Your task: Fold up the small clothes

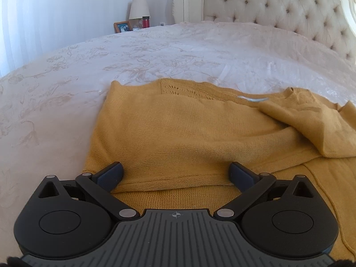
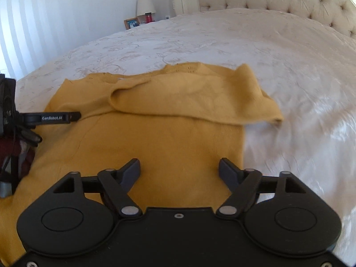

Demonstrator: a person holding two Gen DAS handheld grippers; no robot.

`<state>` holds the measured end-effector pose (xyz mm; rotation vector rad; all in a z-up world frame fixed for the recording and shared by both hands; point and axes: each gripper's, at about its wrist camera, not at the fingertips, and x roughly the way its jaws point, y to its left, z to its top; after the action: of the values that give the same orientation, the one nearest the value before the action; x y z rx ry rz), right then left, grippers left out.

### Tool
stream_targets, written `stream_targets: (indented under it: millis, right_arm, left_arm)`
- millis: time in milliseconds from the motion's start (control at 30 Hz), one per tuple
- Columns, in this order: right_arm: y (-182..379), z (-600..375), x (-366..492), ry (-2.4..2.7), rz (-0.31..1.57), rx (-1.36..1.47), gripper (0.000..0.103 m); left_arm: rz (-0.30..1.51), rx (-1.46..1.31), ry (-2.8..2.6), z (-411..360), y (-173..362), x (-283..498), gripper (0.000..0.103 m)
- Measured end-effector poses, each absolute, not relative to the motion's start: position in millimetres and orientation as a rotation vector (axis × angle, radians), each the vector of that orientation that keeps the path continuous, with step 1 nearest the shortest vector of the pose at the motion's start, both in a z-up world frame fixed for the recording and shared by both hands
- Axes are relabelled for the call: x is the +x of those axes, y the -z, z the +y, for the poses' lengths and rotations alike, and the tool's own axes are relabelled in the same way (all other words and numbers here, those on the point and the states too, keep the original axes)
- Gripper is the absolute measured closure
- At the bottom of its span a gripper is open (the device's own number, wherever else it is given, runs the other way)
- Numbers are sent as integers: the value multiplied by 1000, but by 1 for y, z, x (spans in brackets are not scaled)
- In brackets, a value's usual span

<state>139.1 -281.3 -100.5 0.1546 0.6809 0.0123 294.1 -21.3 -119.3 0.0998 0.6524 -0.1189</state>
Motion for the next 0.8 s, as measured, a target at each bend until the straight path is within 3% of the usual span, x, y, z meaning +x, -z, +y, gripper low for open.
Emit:
stream_targets:
  millis: [333,500,700,733,800]
  right_arm:
    - [104,-291,122,-66,638,189,20]
    - [102,-290,121,-71,649,201,20]
    - [102,-292,119,-72,655,217,20]
    - [102,-291,119,-72,655,216,20]
    - [101,-291,119,-76,652,215,20]
  left_arm:
    - [644,79,157,-39,80,285,2]
    - [559,164,273,-92,56,276,2]
    - [556,336,364,-157,70,286,2]
    - [563,359,355,-164,75,289,3]
    - [579,374,319,-173,83,298,17]
